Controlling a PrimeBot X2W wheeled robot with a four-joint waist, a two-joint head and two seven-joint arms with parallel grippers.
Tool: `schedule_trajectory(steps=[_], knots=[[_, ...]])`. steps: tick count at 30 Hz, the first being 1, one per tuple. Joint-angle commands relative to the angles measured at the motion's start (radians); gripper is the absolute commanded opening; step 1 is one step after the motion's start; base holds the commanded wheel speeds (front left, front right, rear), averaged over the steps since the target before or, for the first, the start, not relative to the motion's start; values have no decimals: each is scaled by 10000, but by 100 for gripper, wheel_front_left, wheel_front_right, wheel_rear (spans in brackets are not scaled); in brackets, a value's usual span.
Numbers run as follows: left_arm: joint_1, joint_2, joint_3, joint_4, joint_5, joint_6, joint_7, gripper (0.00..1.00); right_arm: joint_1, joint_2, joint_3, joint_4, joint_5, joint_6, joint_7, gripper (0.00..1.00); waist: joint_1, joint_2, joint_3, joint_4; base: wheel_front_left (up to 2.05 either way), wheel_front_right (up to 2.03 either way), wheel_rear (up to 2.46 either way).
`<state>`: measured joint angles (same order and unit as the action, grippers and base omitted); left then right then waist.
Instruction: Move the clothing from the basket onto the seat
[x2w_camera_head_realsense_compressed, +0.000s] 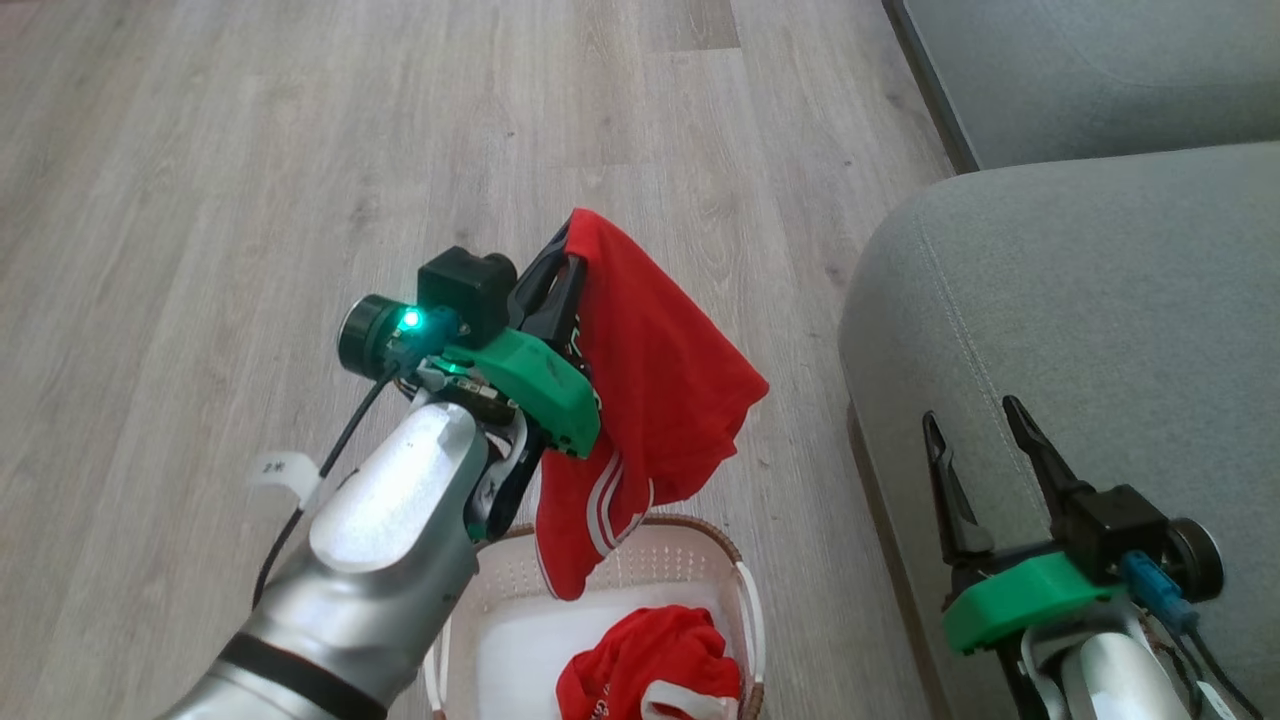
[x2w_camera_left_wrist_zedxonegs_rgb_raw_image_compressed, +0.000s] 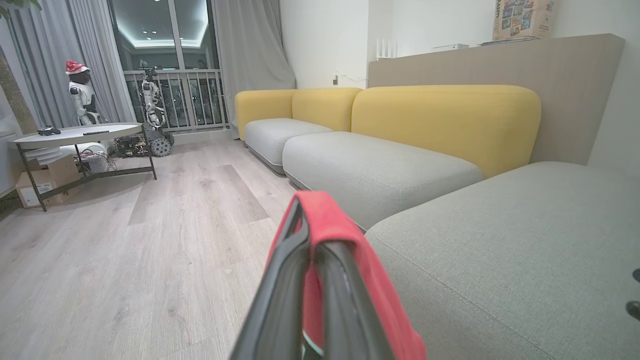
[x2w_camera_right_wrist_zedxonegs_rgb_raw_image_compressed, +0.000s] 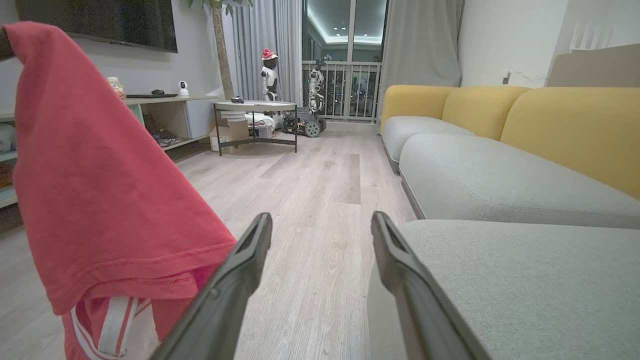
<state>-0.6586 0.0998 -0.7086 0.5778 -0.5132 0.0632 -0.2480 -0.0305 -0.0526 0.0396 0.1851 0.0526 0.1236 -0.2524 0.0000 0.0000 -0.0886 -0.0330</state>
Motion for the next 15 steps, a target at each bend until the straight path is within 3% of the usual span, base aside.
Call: schedule_trajectory(steps=[1,8,15], knots=[[-431,240,408,-345,114,28,-136,0,-282,23,201,-398,21,71,-94,100,0,0,-11,20,0,0,0],[-453,187,406,-451,205,-47,-137,0,-460,22,315,-129,-271,71,-94,100,0,0,-47,142,0,0,0],[-453,73,397,-612,232,-167,-137,0,-1136,-411,653,578,-331,71,-94,100,0,0,-54,337,0,0,0]])
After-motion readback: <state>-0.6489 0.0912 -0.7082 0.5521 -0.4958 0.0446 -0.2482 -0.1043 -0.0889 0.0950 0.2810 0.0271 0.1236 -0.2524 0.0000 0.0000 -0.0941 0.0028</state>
